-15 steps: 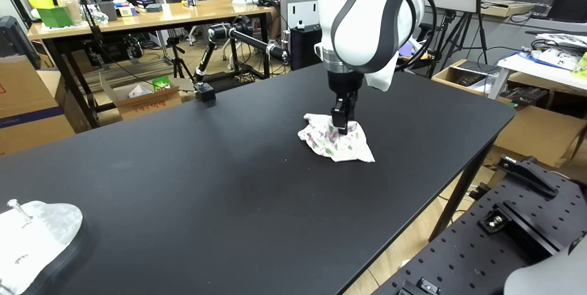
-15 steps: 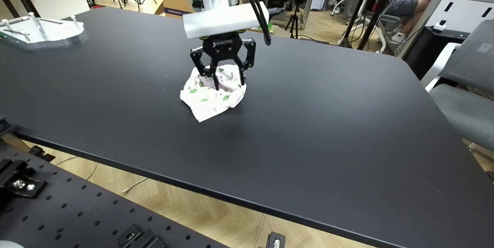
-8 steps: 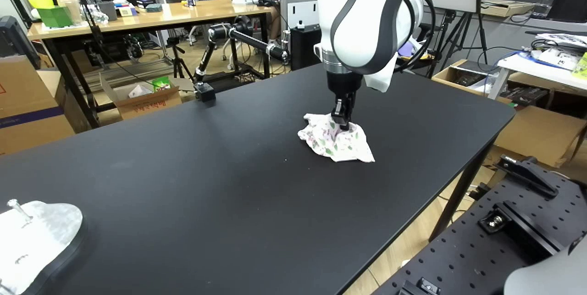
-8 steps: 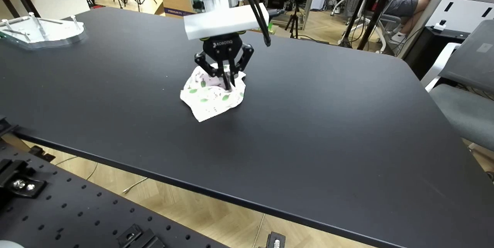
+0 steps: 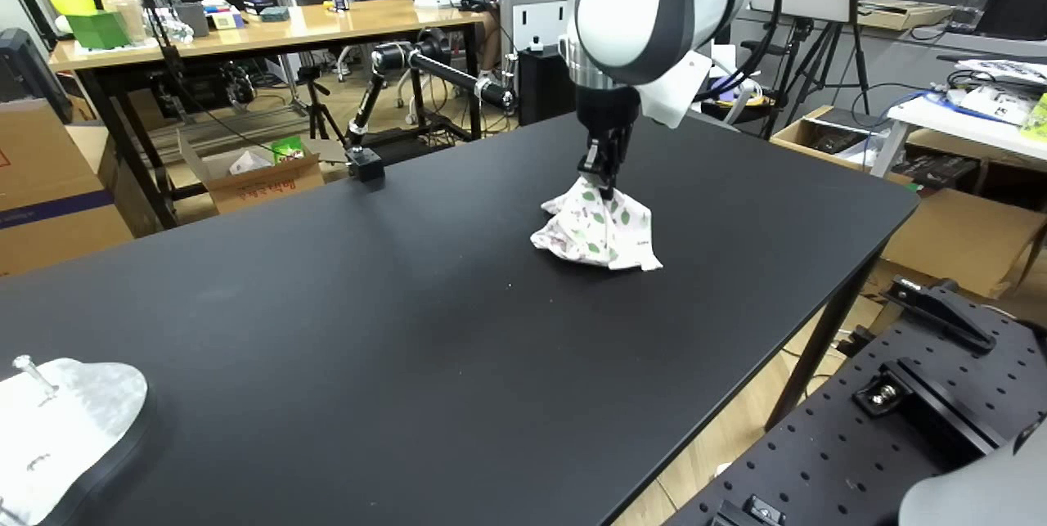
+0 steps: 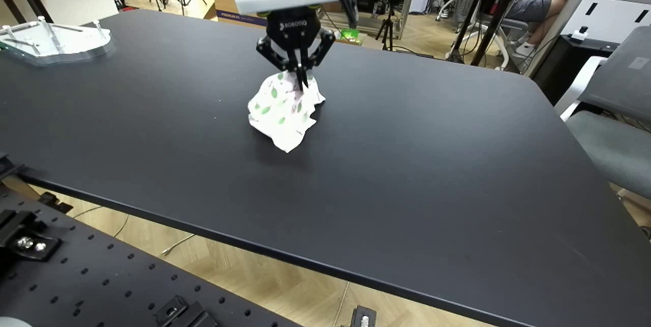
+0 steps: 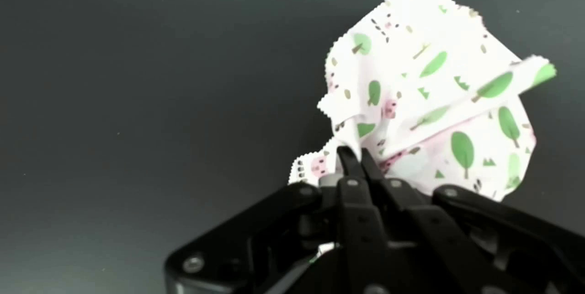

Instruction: Pick up the white towel from the table and put it on the black tripod

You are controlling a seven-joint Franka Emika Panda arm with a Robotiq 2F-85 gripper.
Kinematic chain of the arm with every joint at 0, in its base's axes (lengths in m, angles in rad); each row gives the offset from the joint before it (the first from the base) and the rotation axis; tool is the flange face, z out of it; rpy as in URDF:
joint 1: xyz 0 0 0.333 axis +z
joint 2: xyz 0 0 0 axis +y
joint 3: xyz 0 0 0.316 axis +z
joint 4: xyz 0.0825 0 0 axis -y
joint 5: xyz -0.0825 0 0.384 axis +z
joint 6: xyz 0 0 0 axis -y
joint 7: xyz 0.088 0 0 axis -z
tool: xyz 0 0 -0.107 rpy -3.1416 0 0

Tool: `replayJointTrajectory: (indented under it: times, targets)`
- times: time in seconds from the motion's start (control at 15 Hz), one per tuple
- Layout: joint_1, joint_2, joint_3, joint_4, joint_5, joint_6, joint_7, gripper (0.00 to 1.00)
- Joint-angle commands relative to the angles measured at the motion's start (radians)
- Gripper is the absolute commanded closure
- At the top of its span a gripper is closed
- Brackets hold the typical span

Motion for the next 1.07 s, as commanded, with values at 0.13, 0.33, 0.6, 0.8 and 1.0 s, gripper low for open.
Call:
replayJointTrajectory:
  times: [0.13,0.33,0.6,0.8,1.0]
  targets:
    - [0.009,-0.266,0.060,0.026,0.146,-0.295,0.006,0.99]
    - [0.025,-0.372,0.086,0.109,0.213,-0.481,0.025,0.99]
    - [0.045,-0.440,0.118,0.254,0.227,-0.666,0.074,0.99]
    - [0.054,-0.429,0.133,0.363,0.257,-0.746,0.122,0.99]
    - [0.056,-0.395,0.141,0.447,0.264,-0.776,0.158,0.99]
